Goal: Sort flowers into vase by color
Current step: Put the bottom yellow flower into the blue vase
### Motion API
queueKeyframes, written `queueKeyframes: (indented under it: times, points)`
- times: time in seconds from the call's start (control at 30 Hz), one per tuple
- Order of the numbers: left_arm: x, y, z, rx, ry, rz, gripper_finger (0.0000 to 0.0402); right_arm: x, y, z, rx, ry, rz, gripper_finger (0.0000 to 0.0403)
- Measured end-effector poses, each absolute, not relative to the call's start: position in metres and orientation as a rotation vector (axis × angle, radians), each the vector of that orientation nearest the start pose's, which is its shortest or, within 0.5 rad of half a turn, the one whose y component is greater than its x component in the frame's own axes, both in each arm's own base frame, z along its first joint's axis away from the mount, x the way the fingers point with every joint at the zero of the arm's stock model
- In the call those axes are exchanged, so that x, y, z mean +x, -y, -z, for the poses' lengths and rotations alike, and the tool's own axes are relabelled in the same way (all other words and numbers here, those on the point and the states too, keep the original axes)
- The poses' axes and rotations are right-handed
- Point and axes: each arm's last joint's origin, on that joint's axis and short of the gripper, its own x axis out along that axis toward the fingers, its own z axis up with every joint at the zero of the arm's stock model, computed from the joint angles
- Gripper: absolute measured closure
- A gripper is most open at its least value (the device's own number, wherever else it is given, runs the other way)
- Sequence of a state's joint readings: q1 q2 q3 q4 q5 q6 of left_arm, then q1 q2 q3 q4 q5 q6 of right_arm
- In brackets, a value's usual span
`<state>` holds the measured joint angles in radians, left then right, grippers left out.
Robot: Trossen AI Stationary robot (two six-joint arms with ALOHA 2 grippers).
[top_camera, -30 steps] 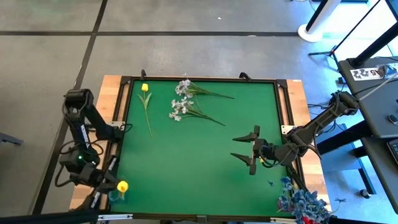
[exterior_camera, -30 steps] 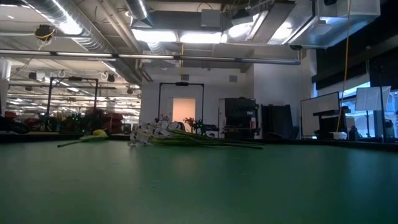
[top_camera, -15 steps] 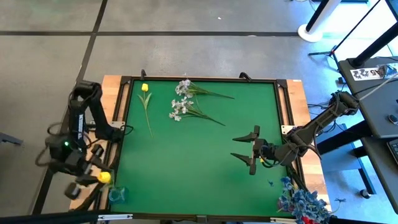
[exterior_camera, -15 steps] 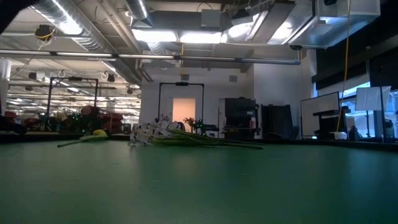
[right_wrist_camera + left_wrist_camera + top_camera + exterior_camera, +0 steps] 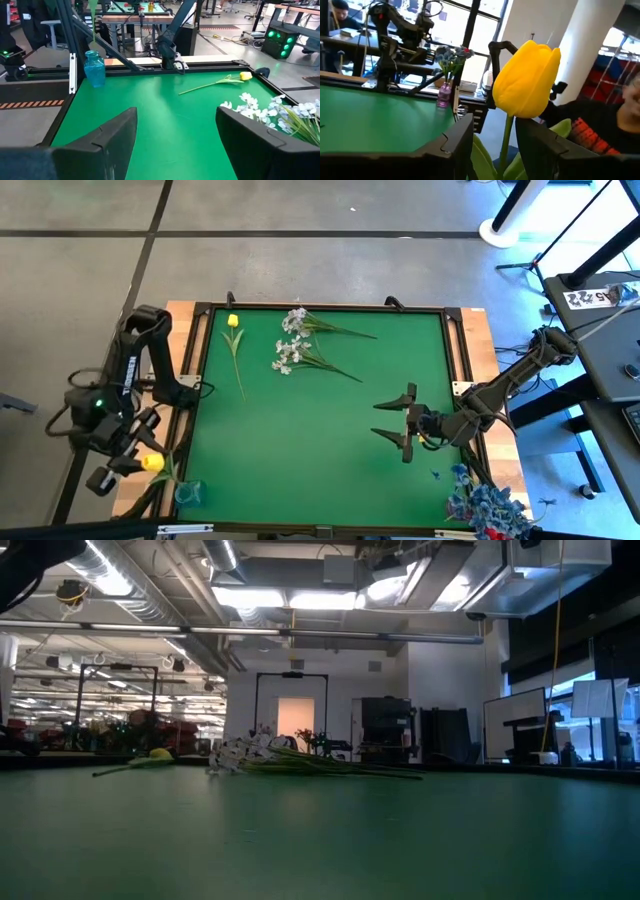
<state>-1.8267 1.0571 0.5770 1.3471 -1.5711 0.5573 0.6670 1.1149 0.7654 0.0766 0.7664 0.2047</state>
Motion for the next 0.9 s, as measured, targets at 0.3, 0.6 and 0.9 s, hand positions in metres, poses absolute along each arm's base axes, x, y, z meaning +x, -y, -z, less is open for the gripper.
queueKeyframes:
  times: [0.3,0.6,0.9]
  points:
    - [-0.019,0.212,-0.288,-0.286,-0.032,0.224,0.0259,0.200,-0.132,-0.287,0.014,-0.213,0.121,0.0134]
    - [-0.025,0.223,-0.261,-0.328,-0.039,0.232,0.0259,0.200,-0.132,-0.287,0.022,-0.213,0.122,0.0134]
    - [0.029,0.221,-0.230,-0.311,-0.177,0.279,0.0275,0.200,-0.132,-0.287,0.021,-0.214,0.123,0.0134]
